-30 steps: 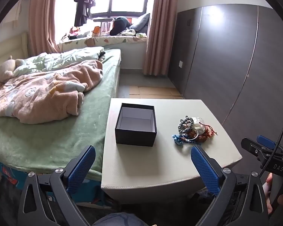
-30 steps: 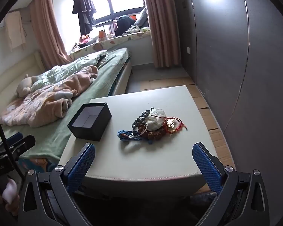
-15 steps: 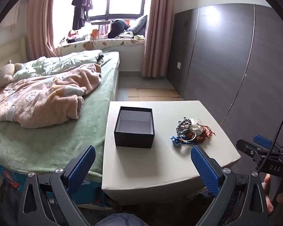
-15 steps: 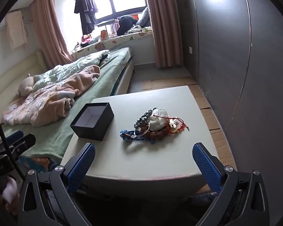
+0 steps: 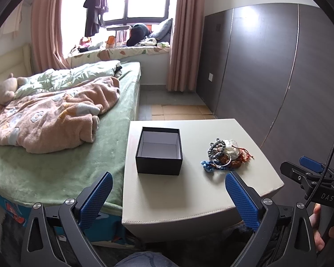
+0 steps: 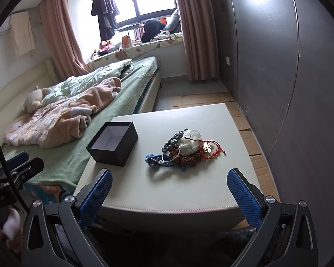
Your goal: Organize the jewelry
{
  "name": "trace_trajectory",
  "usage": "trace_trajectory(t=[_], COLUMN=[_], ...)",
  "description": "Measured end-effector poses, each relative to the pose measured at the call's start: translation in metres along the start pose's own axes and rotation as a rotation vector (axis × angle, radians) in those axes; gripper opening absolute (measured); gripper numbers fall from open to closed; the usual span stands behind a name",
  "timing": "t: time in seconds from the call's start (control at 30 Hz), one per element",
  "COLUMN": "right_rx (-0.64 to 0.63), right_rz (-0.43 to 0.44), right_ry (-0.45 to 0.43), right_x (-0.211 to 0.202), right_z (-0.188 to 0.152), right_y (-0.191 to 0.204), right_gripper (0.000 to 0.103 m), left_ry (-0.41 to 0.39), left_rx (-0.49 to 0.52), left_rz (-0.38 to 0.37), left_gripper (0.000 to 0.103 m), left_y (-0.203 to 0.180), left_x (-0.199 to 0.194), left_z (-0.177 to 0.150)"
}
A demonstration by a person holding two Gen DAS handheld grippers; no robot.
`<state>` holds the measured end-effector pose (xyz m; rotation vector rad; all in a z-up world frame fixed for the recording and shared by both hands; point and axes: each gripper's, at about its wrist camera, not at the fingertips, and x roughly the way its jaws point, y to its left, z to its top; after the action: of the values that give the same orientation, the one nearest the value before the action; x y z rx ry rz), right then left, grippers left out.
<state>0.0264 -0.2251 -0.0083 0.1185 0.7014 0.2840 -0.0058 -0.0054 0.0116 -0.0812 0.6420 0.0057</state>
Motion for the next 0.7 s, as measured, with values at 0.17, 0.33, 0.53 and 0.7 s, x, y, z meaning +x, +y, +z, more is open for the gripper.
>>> trace_trajectory(t=[0.17, 0.33, 0.53, 0.7], right_rx=[0.004, -0.003, -0.007, -0.003], right_rz=[0.008, 0.018, 0.018, 0.019], right_ry=[-0.011, -0.014, -0.016, -0.016], right_x=[-0.0057, -0.0084, -0.0083, -0.0081], right_z=[0.0021, 0.0029, 0.0034, 0.0039], right_y=[-0.0024, -0.0012, -0.0001, -0.0002], right_gripper=[0.103, 0.103, 0.103, 0.103], left_ry=[-0.004, -0.004, -0.006, -0.009], left_rx=[0.001, 0.0, -0.001, -0.001], left_rz=[-0.001, -0.001, -0.001, -0.003], left_gripper=[0.101, 0.101, 0.101, 0.101], left_y=[0.0018, 0.0019, 0.0024, 0.0032], left_x=[-0.0031, -0.0035, -0.0051, -0.0066], left_z=[0.0016, 0.0019, 0.001, 0.0006])
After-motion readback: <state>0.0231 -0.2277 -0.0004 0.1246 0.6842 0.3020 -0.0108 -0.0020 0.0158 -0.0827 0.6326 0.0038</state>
